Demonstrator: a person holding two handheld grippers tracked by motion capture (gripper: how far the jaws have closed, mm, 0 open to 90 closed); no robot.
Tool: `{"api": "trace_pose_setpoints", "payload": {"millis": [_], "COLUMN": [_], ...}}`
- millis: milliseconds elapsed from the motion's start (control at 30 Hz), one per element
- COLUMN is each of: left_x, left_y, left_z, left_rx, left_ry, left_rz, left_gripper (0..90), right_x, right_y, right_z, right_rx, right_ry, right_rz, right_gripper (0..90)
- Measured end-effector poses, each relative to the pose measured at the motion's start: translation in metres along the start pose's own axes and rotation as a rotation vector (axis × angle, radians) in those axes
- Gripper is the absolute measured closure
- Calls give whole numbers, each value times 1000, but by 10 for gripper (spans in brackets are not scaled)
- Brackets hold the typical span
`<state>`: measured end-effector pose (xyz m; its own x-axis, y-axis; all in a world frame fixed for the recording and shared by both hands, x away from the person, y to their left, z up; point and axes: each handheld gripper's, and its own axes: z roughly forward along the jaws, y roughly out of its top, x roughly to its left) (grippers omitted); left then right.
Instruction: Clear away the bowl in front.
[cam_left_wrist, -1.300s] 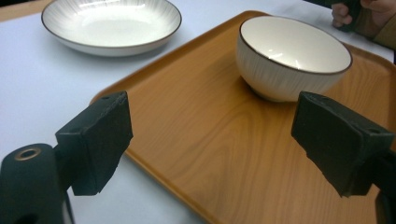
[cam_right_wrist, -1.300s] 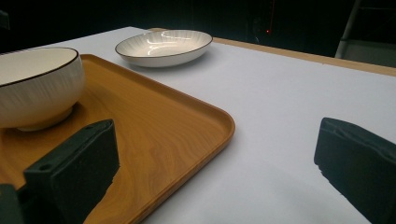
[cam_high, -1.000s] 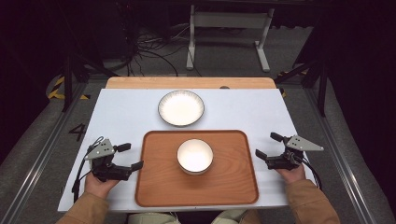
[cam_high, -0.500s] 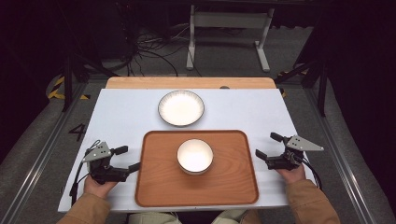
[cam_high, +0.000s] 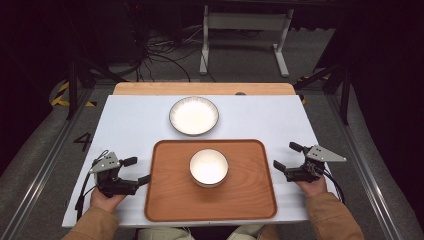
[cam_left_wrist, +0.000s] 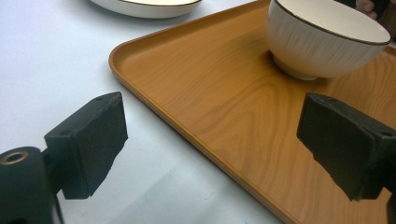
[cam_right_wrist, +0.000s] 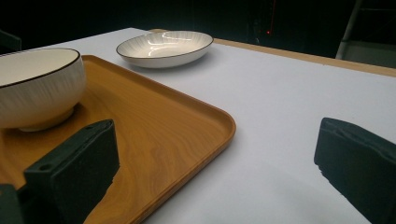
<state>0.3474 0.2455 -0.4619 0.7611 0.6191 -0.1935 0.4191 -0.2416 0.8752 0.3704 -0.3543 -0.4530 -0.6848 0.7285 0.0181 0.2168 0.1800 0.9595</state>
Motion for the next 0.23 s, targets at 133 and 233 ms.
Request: {"api": "trace_pose_setpoints", "payload": {"millis": [133, 233], "left_x": [1, 1], "left_y": [0, 0], "left_z": [-1, -2], "left_rx": [-11, -15], "left_ry": [1, 5], "left_rz": [6, 0], "left_gripper": [93, 93], "right_x": [0, 0], "right_y": [0, 0], "right_z": [0, 0], "right_rx": [1, 1], "right_ry": [-2, -1], "right_rz": [2, 1], "right_gripper": [5, 5]}}
